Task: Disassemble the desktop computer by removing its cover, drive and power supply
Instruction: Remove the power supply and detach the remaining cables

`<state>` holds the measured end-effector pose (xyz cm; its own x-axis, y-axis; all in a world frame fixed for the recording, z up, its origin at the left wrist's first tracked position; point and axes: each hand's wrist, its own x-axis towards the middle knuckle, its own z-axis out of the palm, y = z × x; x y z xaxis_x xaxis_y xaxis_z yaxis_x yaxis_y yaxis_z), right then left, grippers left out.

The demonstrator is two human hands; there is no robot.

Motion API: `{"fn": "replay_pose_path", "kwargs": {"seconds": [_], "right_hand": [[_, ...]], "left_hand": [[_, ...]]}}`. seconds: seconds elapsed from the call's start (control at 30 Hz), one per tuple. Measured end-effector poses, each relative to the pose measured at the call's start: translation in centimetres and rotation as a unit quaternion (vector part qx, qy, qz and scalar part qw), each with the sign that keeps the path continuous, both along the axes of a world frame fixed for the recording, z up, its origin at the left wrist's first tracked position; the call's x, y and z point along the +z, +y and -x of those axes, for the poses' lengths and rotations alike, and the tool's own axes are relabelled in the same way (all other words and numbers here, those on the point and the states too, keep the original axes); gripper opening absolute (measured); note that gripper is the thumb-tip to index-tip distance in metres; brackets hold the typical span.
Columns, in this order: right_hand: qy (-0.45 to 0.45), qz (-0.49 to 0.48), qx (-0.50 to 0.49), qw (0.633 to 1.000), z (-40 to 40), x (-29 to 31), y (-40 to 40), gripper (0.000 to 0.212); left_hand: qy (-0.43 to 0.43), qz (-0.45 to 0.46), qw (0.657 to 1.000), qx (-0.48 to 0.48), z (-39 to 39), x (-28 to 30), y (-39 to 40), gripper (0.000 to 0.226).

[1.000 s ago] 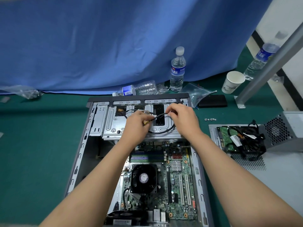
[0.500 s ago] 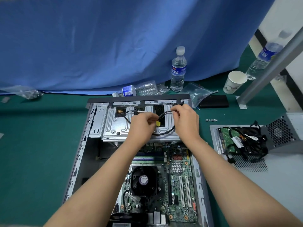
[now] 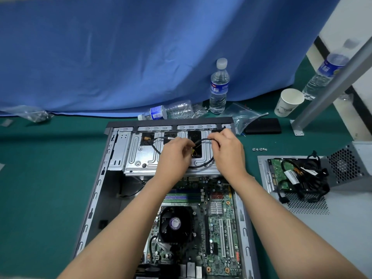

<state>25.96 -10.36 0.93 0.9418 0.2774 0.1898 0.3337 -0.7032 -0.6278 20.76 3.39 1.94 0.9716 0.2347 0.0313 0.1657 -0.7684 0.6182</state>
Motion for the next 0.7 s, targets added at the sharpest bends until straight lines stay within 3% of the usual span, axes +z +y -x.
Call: {"fn": "replay_pose_path", "kwargs": {"seconds": [0.4, 0.7], "right_hand": [[-0.050, 0.077, 0.011, 0.996, 0.8, 0.2, 0.0, 0.036], [-0.035, 0.090, 0.061, 0.993, 0.6, 0.0, 0.0, 0.019]], "left_hand": [[0.058, -0.062, 0.995, -0.044, 0.6, -0.7, 0.6, 0.043], [0.077, -0.135, 0.987, -0.048, 0.4, -1.0, -0.2, 0.025]]}}
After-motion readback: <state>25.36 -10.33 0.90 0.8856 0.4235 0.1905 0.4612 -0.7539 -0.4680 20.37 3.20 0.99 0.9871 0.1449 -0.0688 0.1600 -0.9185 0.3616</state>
